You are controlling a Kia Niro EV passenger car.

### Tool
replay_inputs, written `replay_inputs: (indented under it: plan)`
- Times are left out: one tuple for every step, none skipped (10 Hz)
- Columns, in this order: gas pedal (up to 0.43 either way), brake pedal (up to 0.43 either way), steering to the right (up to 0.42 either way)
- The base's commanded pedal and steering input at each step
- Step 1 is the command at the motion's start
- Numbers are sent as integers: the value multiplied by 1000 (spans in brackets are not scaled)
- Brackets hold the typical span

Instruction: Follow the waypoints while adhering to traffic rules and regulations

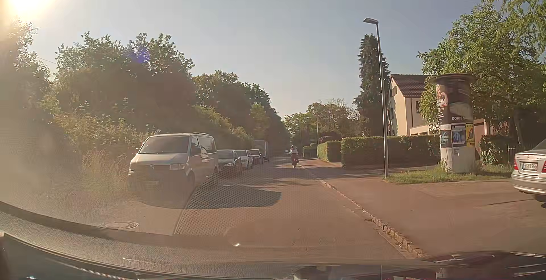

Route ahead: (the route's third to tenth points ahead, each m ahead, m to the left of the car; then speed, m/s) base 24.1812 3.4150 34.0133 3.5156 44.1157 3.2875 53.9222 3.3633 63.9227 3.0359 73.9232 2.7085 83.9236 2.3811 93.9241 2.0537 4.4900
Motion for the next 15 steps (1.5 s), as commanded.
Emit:
replay_inputs:
  plan:
    - [87,0,-3]
    - [87,0,-1]
    - [87,0,-1]
    - [87,0,-1]
    - [87,0,-1]
    - [87,0,-1]
    - [87,0,-2]
    - [87,0,-4]
    - [87,0,-4]
    - [87,0,-4]
    - [87,0,-4]
    - [87,0,-4]
    - [87,0,-4]
    - [87,0,-5]
    - [87,0,-5]
